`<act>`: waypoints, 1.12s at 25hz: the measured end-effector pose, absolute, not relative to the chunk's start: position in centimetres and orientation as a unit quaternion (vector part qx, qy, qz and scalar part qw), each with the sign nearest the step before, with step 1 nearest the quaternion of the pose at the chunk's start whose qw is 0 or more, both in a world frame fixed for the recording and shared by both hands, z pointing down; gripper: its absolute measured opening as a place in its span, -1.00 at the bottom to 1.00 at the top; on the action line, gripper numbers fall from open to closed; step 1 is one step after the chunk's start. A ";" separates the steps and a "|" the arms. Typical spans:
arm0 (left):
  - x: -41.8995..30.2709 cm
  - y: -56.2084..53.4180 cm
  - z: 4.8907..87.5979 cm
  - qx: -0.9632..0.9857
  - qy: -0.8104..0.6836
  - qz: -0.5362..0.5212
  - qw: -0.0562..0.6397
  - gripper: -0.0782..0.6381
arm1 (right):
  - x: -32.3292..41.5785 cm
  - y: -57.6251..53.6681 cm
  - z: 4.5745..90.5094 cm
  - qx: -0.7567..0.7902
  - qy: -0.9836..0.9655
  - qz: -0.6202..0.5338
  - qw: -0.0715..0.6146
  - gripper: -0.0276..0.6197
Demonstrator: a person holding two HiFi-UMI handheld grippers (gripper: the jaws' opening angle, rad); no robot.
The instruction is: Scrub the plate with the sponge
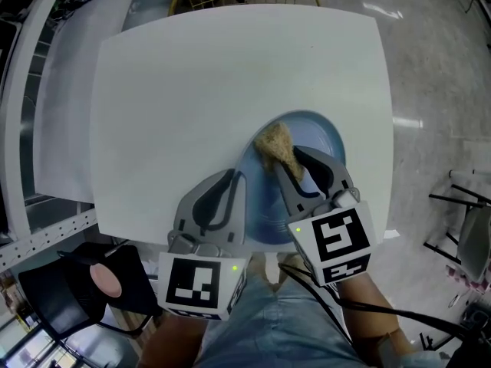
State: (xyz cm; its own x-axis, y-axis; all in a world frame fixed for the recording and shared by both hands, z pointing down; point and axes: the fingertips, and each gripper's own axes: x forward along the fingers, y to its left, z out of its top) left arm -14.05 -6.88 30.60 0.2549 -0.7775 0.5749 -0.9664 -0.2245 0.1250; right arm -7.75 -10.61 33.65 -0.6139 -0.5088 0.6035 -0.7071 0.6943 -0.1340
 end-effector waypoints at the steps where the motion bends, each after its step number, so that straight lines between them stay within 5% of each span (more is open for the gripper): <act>1: -14.2 -6.9 30.7 0.757 -0.577 0.202 0.233 -0.69 | -8.0 -10.3 33.6 0.341 -0.882 0.182 0.270 -0.58; 28: -13.8 -4.8 31.6 0.757 -0.577 0.212 0.222 -0.70 | -8.8 1.2 35.3 0.237 -0.913 0.199 0.267 -0.58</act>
